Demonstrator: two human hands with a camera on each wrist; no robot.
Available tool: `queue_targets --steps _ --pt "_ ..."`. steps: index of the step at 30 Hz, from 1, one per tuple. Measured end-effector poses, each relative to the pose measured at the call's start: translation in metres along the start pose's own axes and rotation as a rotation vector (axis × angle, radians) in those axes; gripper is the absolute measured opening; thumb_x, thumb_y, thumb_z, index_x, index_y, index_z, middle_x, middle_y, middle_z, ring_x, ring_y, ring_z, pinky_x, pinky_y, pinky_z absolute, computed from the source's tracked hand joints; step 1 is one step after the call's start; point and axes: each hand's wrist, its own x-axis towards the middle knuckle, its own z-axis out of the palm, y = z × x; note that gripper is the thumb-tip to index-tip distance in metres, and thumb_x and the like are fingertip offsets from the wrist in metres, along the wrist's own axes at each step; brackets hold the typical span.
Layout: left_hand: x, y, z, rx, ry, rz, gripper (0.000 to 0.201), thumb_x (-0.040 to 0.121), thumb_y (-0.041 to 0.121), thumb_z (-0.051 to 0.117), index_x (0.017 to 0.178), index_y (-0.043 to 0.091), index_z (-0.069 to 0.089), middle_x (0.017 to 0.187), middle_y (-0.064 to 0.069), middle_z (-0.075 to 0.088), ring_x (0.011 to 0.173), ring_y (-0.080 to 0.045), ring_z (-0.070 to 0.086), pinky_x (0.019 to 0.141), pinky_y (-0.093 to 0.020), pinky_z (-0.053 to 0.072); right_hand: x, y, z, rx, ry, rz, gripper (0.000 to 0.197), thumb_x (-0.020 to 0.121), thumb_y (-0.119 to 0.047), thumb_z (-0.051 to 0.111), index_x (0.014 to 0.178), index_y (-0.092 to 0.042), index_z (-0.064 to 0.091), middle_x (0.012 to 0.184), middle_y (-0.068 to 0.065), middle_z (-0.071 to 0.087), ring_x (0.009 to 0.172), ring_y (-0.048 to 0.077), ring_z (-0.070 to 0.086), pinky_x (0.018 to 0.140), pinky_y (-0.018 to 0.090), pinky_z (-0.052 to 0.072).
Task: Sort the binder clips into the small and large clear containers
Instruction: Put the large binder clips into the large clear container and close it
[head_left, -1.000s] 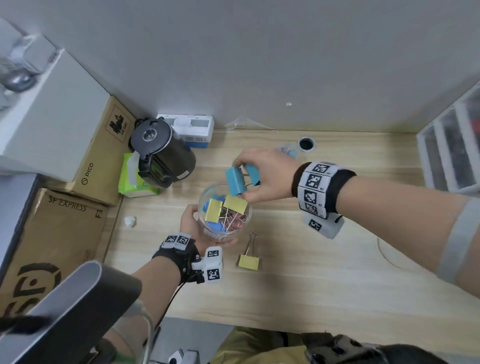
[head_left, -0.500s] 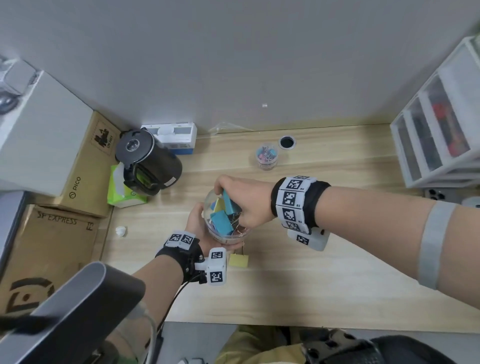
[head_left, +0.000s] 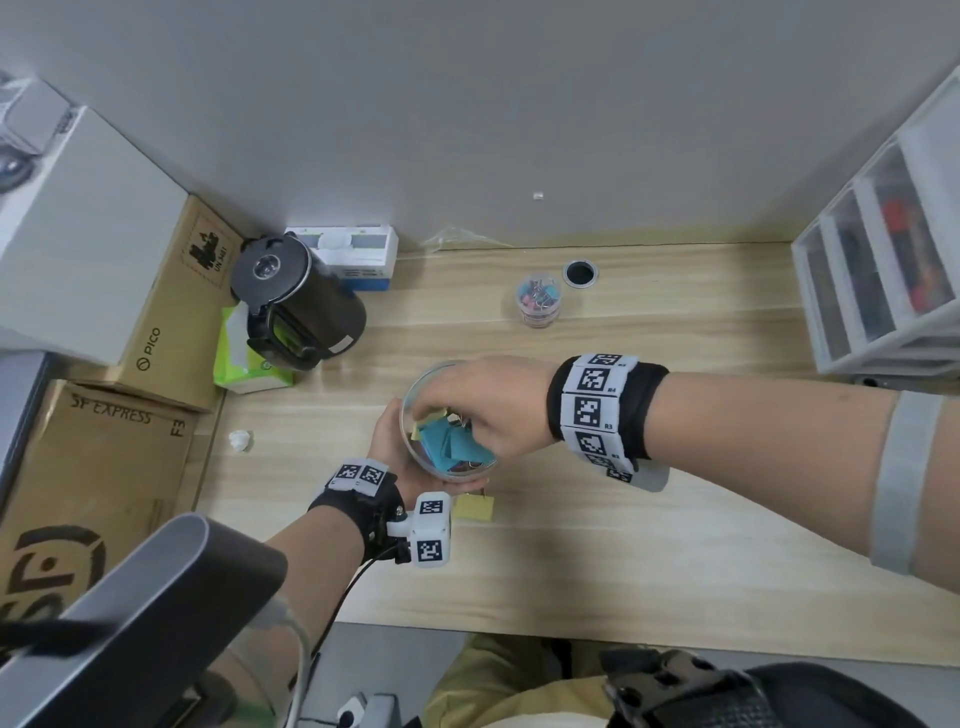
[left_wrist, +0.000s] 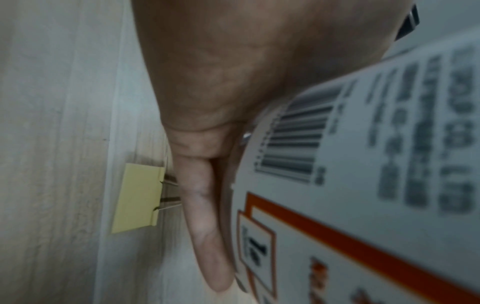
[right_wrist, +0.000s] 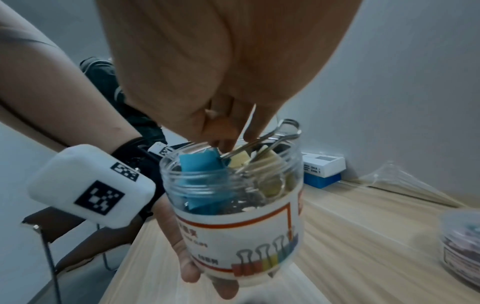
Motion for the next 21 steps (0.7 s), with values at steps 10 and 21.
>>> queue_targets --steps 10,21 --pt "-0.002 0.001 -0.021 -0.099 -0.056 -0.057 0.050 0.093 0.048 0.047 0.090 0.009 0.078 0.095 -0.019 0.072 0.079 -0.039 0.070 0.082 -0.043 0.047 0.011 0.012 0.015 -0.280 -0.063 0.024 0.020 0.085 -0.041 0.061 0.089 -0.023 0.069 0.088 -0.008 0.064 0.088 0.019 0.060 0.079 0.039 0.049" --pt "0.022 -0.008 -0.091 -0.209 -0.058 -0.102 0.059 0.091 0.058 0.049 0.139 0.026 0.062 0.135 -0.024 0.063 0.113 -0.051 0.064 0.082 -0.065 0.054 0.036 0.041 0.037 0.093 0.458 0.274 0.006 0.079 -0.020 0.061 0.085 -0.018 0.062 0.068 -0.010 0.057 0.065 0.014 0.053 0.063 0.036 0.050"
